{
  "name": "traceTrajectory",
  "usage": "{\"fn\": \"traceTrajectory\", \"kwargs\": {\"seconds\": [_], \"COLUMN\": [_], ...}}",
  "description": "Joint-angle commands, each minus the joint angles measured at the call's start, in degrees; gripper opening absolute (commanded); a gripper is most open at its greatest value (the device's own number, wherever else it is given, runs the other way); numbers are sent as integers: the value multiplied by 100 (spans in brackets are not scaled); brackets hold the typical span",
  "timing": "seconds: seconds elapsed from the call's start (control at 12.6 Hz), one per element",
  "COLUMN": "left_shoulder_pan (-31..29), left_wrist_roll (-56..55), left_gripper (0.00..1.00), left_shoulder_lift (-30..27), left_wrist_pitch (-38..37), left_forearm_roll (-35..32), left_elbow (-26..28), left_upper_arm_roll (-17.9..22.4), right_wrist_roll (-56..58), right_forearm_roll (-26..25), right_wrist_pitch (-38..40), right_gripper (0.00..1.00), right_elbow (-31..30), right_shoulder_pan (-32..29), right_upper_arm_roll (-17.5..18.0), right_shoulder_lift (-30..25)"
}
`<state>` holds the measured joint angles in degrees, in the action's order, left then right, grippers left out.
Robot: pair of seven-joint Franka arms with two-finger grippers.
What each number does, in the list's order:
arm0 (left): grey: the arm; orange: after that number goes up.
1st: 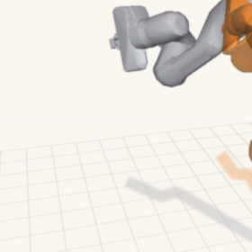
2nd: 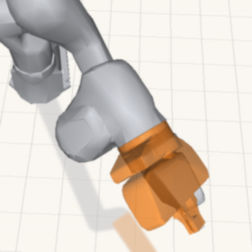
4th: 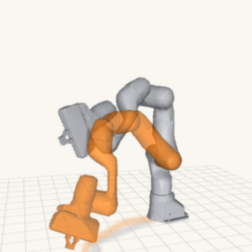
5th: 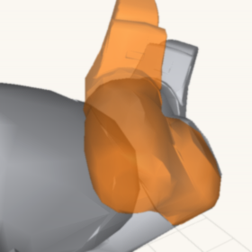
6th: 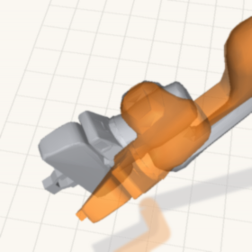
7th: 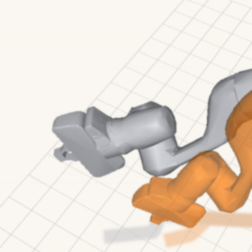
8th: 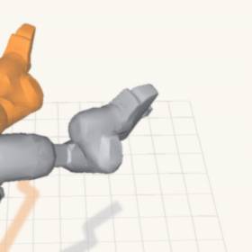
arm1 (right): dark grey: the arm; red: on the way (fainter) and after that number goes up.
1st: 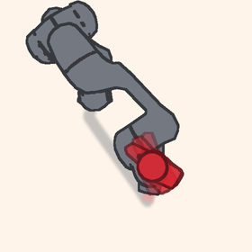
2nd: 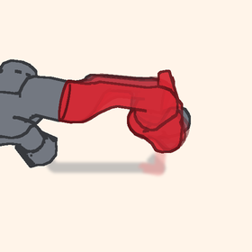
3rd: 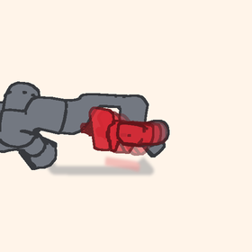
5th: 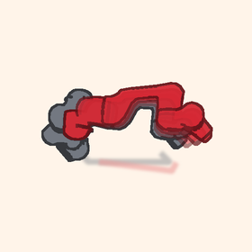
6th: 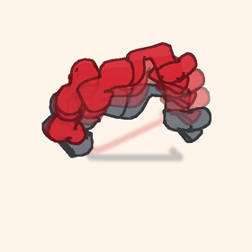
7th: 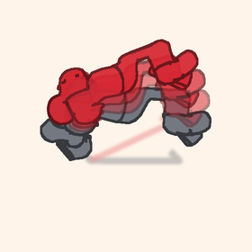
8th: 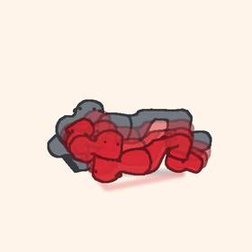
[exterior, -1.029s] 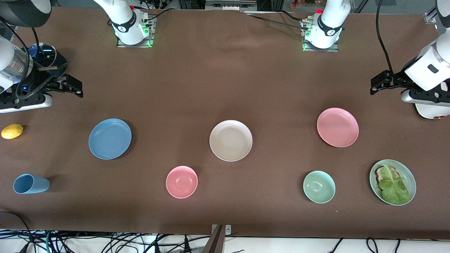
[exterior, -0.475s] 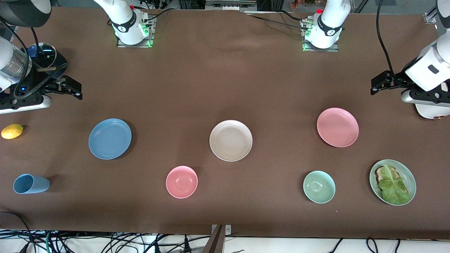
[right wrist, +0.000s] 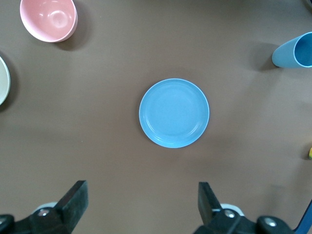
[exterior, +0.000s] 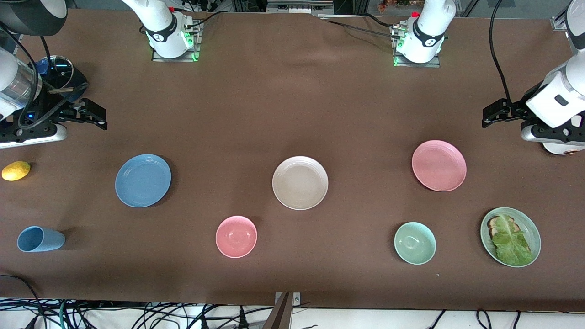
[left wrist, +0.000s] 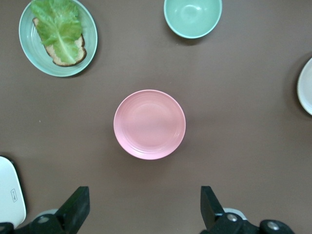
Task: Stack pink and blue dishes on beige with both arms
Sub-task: 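Reach the left gripper down to the rim of the large pink plate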
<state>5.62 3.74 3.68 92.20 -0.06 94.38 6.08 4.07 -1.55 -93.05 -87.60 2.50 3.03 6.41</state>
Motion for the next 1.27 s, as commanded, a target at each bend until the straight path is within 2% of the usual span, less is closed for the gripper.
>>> {"fn": "traceTrajectory", "kwargs": {"seconds": [0.0,0.32,0.47,0.71,1.19], "left_shoulder_pan": [-411,-754,-1027,-1229,-1247], "left_wrist_roll": [83,127,249,909,1112], "left_gripper": [100,100,100,100,100], "left_shoulder_lift": [343,1045,1423,1854,1864], "left_wrist_pitch": [-17,52,586,878,2467], "left_forearm_roll": [181,121,112,121,164], "left_elbow": [-34,-43,53,98,1414], "left_upper_arm_roll": [7,16,7,-2,-142], "right_wrist_roll": [14,85,59,50,50], "right_forearm_roll": [-3,-3,23,67,32], "right_wrist_pitch": [-29,50,129,103,94], "right_gripper": [100,100,100,100,100], "right_elbow": [-3,-12,-20,-38,-20], "right_shoulder_pan": [-30,-39,-39,-48,-48], "right_upper_arm_roll": [-13,-22,-22,-39,-31], "right_shoulder_lift": [-43,-43,-43,167,212]}}
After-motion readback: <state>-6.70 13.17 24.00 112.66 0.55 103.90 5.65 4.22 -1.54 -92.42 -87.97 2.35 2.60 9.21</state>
